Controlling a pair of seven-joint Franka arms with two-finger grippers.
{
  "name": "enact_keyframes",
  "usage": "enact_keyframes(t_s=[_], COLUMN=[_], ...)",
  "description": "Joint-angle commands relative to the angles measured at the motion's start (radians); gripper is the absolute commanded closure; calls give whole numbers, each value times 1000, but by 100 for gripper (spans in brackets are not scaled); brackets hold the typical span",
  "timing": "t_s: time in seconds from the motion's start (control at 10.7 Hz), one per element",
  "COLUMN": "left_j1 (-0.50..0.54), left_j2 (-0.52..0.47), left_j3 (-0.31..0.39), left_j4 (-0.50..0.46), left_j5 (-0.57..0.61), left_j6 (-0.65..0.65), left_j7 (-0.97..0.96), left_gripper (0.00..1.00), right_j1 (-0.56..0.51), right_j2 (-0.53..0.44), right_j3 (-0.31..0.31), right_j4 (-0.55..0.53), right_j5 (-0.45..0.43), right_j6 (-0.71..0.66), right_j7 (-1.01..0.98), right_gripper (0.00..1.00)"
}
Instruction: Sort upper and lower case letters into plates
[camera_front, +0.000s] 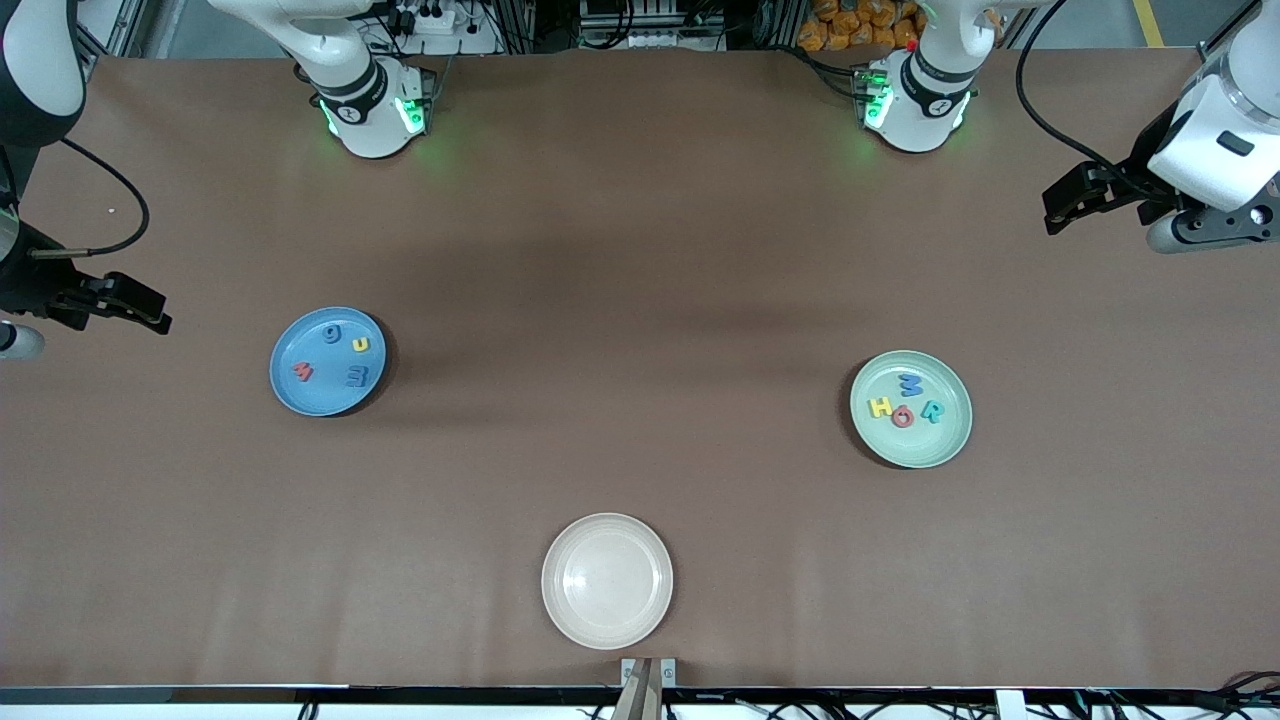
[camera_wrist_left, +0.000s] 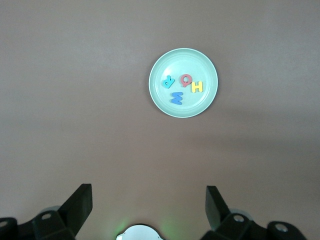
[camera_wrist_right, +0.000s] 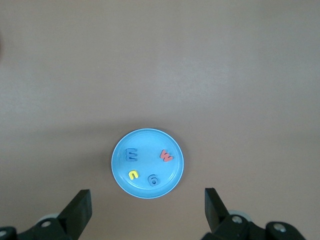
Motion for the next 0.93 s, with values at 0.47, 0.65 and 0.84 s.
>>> enact_keyframes(t_s=[0.47, 0.65, 0.84], left_j1=[2, 4, 4], left_j2=[-8, -18, -16], left_j3=[3, 6, 7], left_j4=[18, 18, 18], left_j5=[-9, -15, -15], left_j6=[55, 81, 86], left_j7=[20, 20, 20], left_gripper=[0, 0, 0], right_j1=[-4, 0, -4], right_j2=[-1, -1, 3], right_j3=[1, 1, 1], right_j4=[10, 17, 33], right_j5=[-6, -5, -5], right_j6=[-12, -12, -17], right_j7=[8, 16, 13], right_gripper=[0, 0, 0])
